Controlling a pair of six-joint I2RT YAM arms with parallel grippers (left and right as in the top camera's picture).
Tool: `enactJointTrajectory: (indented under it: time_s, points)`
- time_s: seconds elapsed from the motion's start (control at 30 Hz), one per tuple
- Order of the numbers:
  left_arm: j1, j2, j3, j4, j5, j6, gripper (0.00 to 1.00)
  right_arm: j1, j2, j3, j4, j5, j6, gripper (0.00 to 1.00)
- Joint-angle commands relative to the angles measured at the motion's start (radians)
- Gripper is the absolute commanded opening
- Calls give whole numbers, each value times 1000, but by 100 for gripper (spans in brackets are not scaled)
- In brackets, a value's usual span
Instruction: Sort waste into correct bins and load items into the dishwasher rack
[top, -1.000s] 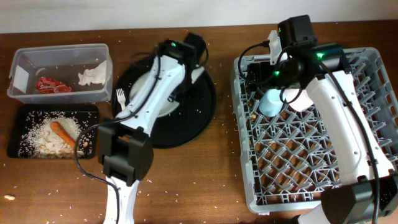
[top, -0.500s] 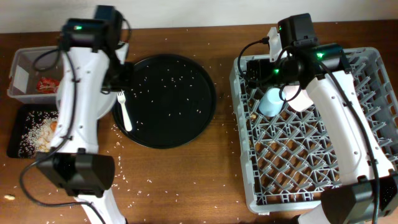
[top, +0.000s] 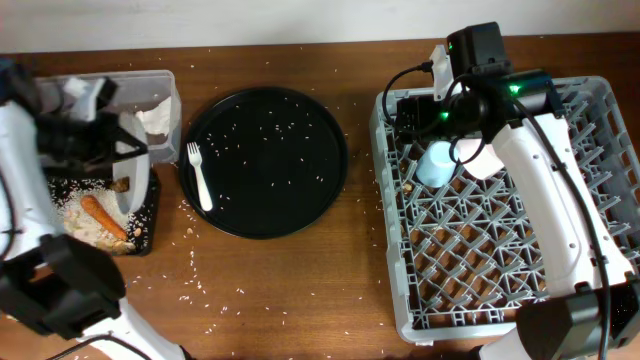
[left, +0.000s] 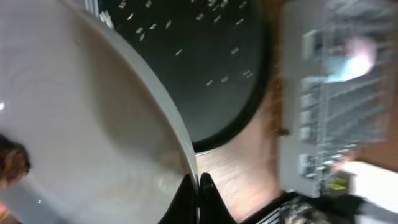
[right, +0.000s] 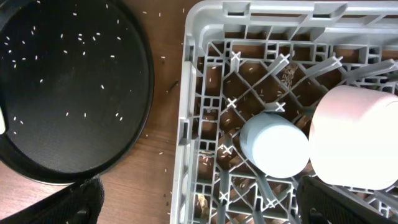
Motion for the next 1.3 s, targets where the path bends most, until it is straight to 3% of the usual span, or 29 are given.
enactJointTrajectory:
  time_s: [0.0, 0.3, 0.4, 0.47, 0.57, 0.63, 0.73, 0.87, 0.97, 1.1, 1.17, 1.2, 1.27]
  points:
    - [125, -21, -93, -2, 319, 175, 0, 3, 0, 4, -3, -2, -10, 98]
    - [195, -26, -175, -2, 541, 236, 0, 3, 0, 4, -15, -1, -10, 98]
    - [198, -34, -175, -2, 531, 236, 0, 3, 0, 4, -18, -2, -10, 98]
    - [176, -50, -175, -2, 539, 236, 0, 3, 0, 4, -13, -2, -9, 98]
    - [21, -102, -175, 56, 546, 244, 0, 3, 0, 4, -6, -26, -5, 98]
    - [-164, -107, -175, 127, 462, 243, 1, 3, 0, 4, -8, -37, -5, 98]
    - [-449, -106, -175, 218, 184, 238, 1, 3, 0, 4, -15, -37, -5, 97]
    - [-753, -101, -222, 409, -414, -66, 0, 3, 0, 4, -10, -37, -5, 98]
    - [-842, -101, -349, 566, -629, -214, 0, 3, 0, 4, -3, -37, -5, 98]
    - [-857, -101, -596, 799, -645, -300, 1, 3, 0, 4, 0, -37, -5, 98]
    - [-857, -101, -609, 816, -617, -299, 20, 3, 0, 4, 21, -48, -5, 98]
    - [-857, -103, -594, 811, -599, -300, 48, 3, 0, 4, 40, -75, -5, 98]
    - [-855, -109, -532, 754, -583, -301, 63, 3, 0, 4, 83, -130, -5, 97]
